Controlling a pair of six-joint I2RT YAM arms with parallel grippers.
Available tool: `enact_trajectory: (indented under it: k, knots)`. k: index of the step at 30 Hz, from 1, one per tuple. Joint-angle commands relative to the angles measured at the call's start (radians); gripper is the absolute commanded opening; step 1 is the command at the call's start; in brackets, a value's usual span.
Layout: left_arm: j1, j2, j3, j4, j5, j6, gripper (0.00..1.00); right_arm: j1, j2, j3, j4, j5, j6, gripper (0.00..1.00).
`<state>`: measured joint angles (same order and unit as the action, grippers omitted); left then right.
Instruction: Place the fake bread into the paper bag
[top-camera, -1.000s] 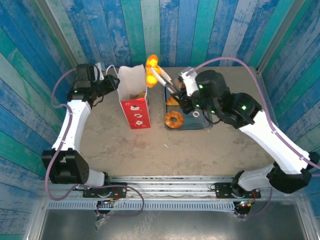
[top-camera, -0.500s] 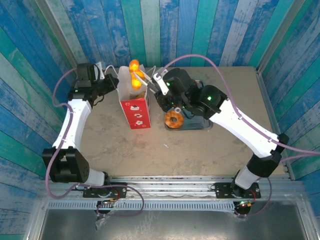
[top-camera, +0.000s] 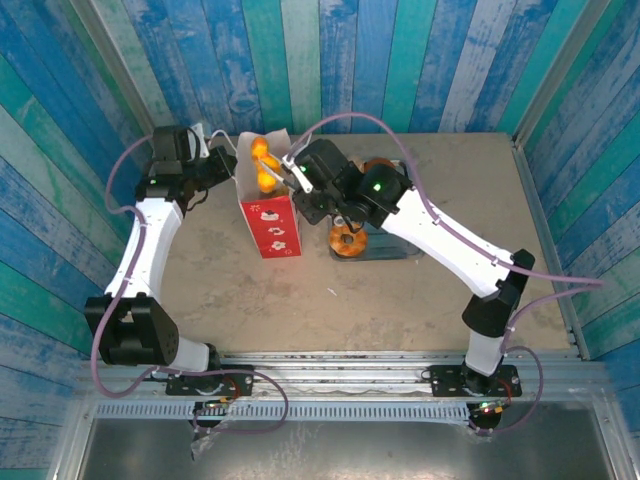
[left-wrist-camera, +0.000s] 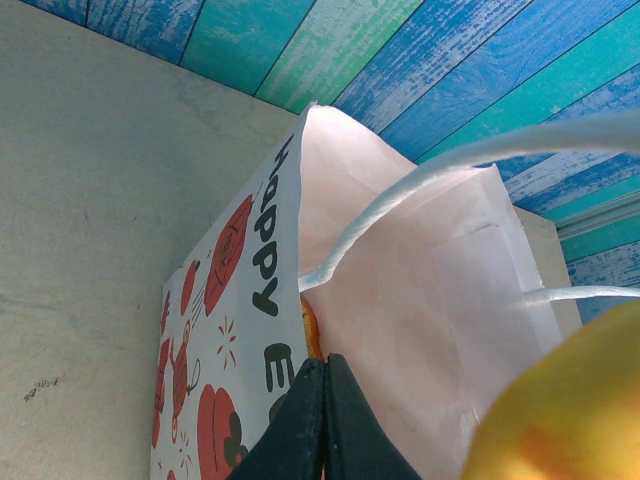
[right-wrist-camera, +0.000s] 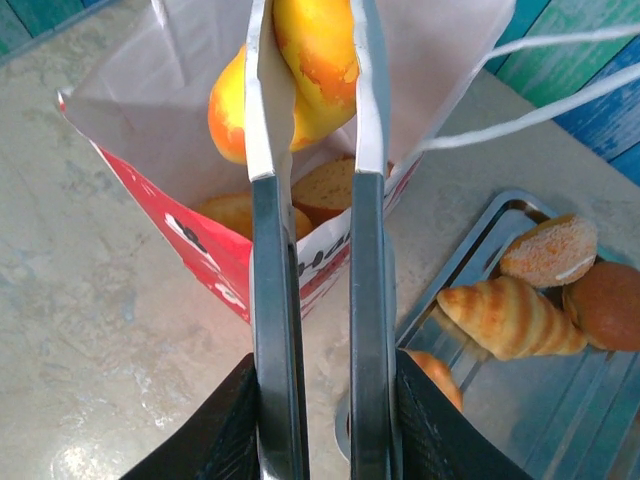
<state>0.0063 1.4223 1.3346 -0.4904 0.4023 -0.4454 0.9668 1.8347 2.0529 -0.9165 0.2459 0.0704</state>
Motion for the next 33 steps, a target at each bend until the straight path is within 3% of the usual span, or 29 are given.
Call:
enact_trajectory:
  k: [1,11,26,33]
  knots:
    - [-0.003,0.030,0.023,0.014,0.003,0.008,0.07,0.008,0.018,0.049,-0.019,-0.025,0.006,0.33]
    - [-0.004,0.029,0.024,0.015,0.003,0.008,0.07,0.008,0.064,0.104,-0.061,-0.071,0.022,0.44]
    - [-0.002,0.020,0.027,0.010,-0.001,0.010,0.08,0.007,0.063,0.145,-0.074,-0.031,0.023,0.54]
    - [-0.003,0.009,0.038,-0.003,-0.023,0.024,0.22,0.007,0.044,0.163,-0.078,-0.026,0.029,0.53]
